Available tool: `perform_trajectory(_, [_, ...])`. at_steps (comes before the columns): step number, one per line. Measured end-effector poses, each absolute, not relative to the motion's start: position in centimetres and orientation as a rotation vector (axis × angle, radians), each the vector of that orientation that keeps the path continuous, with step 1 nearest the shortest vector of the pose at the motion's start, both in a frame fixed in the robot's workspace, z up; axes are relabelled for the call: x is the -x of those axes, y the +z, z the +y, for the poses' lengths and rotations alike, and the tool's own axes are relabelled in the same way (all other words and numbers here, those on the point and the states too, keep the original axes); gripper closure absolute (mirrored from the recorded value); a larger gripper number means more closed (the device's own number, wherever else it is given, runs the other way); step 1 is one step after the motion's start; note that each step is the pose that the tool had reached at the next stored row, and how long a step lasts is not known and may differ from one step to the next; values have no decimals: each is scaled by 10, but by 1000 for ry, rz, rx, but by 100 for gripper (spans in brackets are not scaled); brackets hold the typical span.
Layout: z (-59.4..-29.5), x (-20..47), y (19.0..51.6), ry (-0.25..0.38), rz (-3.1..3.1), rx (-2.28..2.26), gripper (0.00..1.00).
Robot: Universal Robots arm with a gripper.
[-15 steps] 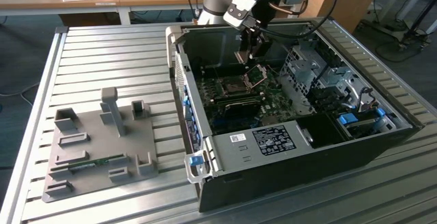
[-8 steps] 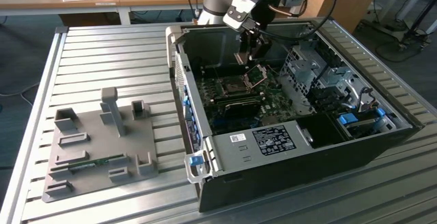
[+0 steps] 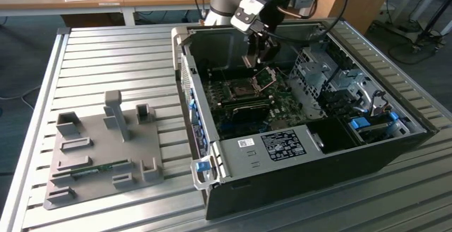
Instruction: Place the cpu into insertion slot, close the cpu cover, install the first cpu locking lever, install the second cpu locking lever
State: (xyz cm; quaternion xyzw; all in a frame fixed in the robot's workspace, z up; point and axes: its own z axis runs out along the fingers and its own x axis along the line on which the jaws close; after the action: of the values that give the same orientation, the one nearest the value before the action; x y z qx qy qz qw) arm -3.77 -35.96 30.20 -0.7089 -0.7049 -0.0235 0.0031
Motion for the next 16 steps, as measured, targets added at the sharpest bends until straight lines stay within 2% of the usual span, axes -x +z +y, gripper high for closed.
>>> perform_trajectory(16, [-358, 38, 298, -74, -2210, 2222, 46])
